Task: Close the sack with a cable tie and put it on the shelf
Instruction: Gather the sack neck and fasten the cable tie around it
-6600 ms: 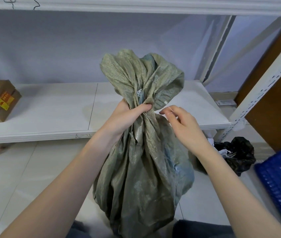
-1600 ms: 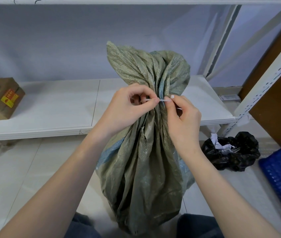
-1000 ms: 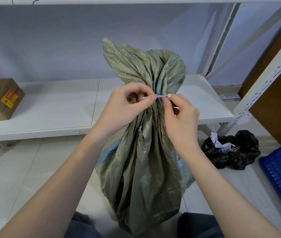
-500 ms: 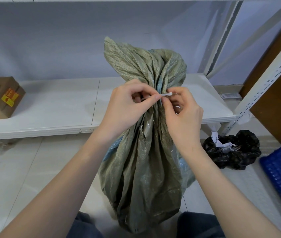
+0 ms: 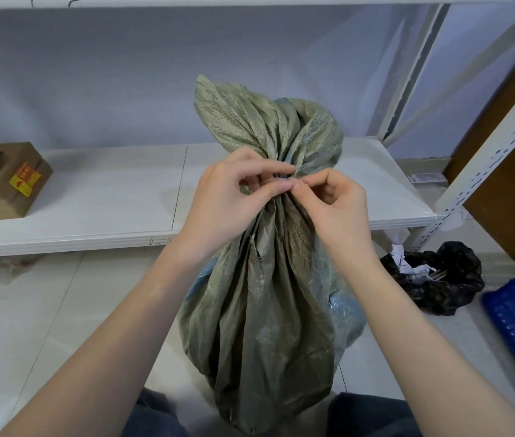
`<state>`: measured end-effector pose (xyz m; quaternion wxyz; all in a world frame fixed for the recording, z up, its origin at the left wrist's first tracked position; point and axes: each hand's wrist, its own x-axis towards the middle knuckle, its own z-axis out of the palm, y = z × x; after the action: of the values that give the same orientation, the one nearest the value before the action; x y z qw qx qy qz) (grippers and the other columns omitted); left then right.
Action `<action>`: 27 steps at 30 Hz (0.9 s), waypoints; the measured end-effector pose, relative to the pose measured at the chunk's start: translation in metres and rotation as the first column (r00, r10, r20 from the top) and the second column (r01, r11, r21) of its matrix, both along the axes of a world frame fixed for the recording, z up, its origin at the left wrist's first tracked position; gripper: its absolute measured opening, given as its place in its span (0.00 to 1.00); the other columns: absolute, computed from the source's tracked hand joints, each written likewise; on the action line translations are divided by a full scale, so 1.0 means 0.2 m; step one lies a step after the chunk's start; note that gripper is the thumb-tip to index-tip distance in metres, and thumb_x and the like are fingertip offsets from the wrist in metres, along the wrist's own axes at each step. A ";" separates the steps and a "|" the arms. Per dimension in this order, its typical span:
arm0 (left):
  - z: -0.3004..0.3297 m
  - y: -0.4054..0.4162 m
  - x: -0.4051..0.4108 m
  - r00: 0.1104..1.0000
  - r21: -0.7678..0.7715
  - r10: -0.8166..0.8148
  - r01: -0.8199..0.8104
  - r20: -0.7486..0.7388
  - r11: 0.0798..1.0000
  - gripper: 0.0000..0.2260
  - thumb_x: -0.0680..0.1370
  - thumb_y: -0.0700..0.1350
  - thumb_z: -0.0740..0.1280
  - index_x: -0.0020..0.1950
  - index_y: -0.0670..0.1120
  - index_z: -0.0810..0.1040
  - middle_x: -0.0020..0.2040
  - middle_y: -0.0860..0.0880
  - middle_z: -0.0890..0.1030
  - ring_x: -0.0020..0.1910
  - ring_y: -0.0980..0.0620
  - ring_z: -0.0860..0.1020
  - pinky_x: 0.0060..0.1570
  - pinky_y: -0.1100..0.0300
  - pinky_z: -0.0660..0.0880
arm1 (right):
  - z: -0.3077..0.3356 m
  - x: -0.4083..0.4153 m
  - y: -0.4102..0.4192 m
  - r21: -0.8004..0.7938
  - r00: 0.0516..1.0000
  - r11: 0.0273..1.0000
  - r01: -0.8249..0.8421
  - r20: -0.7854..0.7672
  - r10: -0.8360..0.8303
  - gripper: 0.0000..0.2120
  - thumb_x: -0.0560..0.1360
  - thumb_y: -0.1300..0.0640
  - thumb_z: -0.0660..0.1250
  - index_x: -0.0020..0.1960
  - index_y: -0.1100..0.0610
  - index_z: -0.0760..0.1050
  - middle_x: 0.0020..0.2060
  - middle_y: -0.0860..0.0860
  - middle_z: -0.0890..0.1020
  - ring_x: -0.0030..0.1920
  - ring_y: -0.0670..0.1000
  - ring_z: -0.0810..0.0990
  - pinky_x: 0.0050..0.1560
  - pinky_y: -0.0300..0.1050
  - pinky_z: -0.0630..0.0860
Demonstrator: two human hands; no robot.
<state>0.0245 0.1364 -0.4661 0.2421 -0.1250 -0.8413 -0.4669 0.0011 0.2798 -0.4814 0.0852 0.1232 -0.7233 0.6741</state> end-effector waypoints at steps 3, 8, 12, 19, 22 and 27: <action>-0.01 -0.01 0.00 1.000 -0.097 -0.031 0.030 -0.002 0.995 0.12 0.73 0.50 0.71 0.55 0.56 0.82 0.42 0.51 0.76 0.39 0.51 0.75 0.47 0.46 0.75 | 0.01 0.00 0.00 -0.068 0.998 0.998 -0.012 0.053 0.015 0.09 0.70 0.62 0.72 0.34 0.55 0.75 0.30 0.47 0.80 0.32 0.40 0.77 0.39 0.35 0.75; -0.03 -0.02 0.00 0.996 -0.236 -0.012 -0.008 -0.084 0.972 0.12 0.74 0.50 0.71 0.57 0.57 0.81 0.43 0.51 0.74 0.38 0.52 0.73 0.40 0.48 0.75 | 0.01 0.00 0.02 -0.217 0.978 0.975 -0.053 0.186 0.095 0.08 0.69 0.63 0.72 0.33 0.57 0.76 0.24 0.46 0.81 0.29 0.41 0.79 0.34 0.32 0.74; -0.04 -0.02 0.00 0.989 -0.264 0.046 -0.083 -0.143 0.961 0.10 0.74 0.50 0.71 0.54 0.57 0.82 0.42 0.53 0.75 0.35 0.59 0.70 0.37 0.51 0.74 | 0.01 0.01 0.01 -0.286 0.949 0.949 -0.137 0.238 0.208 0.05 0.72 0.64 0.68 0.38 0.58 0.78 0.28 0.47 0.82 0.31 0.41 0.79 0.35 0.31 0.75; -0.06 -0.02 0.01 0.977 -0.257 0.080 -0.130 -0.196 0.958 0.04 0.73 0.49 0.72 0.47 0.54 0.84 0.39 0.56 0.77 0.31 0.52 0.73 0.34 0.50 0.74 | 0.02 0.01 0.00 -0.177 0.967 0.973 -0.147 0.179 0.179 0.09 0.74 0.64 0.66 0.35 0.56 0.76 0.25 0.44 0.81 0.30 0.37 0.78 0.35 0.27 0.72; -0.07 -0.04 0.00 0.981 -0.261 0.069 -0.116 -0.181 0.958 0.04 0.74 0.49 0.72 0.47 0.54 0.84 0.40 0.57 0.77 0.32 0.53 0.73 0.35 0.50 0.74 | 0.00 0.01 -0.02 -0.055 0.981 0.989 -0.140 0.130 0.146 0.09 0.75 0.62 0.65 0.37 0.55 0.74 0.31 0.46 0.79 0.32 0.36 0.76 0.38 0.28 0.71; -0.08 -0.05 0.00 0.980 -0.249 0.081 -0.125 -0.182 0.960 0.04 0.74 0.50 0.72 0.46 0.54 0.85 0.41 0.58 0.77 0.33 0.55 0.73 0.35 0.50 0.75 | -0.01 0.01 -0.04 0.018 0.991 0.995 -0.095 0.095 0.093 0.11 0.77 0.62 0.62 0.37 0.52 0.71 0.33 0.46 0.76 0.33 0.37 0.72 0.39 0.29 0.68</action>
<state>0.0249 0.1268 -0.4831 0.3188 -0.1509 -0.8767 -0.3271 0.0027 0.2719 -0.4831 0.0175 0.1263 -0.7275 0.6741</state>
